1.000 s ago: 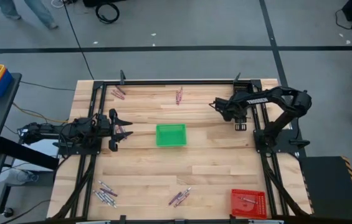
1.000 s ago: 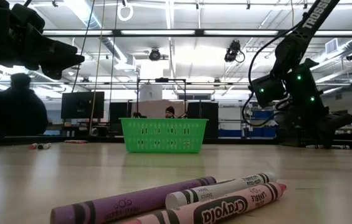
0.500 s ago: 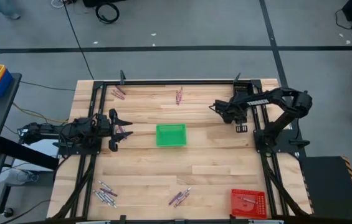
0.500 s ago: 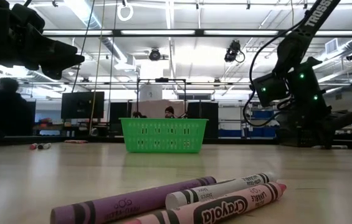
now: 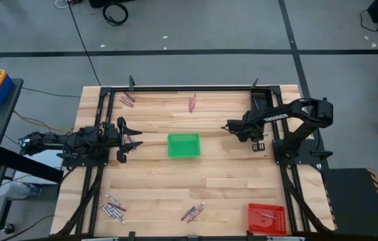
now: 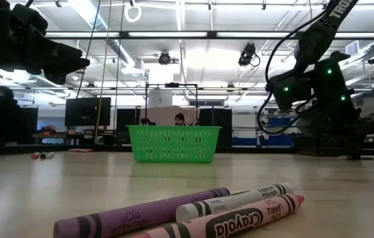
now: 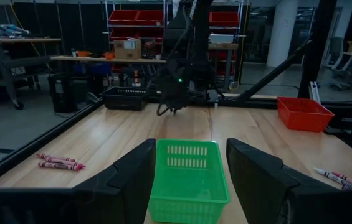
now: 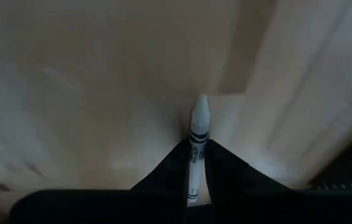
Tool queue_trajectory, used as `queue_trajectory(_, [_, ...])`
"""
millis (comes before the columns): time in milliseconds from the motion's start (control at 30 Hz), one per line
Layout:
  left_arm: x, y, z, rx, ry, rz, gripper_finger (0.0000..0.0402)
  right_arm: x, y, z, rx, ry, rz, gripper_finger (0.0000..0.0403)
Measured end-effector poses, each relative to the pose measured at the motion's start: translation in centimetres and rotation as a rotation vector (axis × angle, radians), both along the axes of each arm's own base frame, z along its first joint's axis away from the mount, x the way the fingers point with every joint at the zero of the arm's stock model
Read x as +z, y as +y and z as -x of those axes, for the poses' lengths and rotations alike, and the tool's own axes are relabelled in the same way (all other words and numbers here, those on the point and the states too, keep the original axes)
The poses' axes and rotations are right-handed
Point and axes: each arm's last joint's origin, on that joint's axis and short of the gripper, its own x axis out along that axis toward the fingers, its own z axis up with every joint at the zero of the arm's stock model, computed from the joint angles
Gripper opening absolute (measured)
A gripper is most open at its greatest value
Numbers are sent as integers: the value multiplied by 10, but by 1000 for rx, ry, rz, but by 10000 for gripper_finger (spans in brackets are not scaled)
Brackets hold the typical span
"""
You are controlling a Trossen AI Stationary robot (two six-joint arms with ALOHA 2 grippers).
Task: Sort crayons
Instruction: Put the white crayon into the green basket
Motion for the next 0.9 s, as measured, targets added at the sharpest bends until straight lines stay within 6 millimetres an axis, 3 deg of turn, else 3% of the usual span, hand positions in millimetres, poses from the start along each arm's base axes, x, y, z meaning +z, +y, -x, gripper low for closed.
queue_trajectory(267, [0,0,0,0,0,0,208,15,29,-36,0,-200,-64,55])
queue_trajectory(567, [0,0,0,0,0,0,208,30,53,-87,21,-654,-37,55])
queue_trajectory(900, [0,0,0,0,0,0,208,34,63,-97,17,-771,28,56])
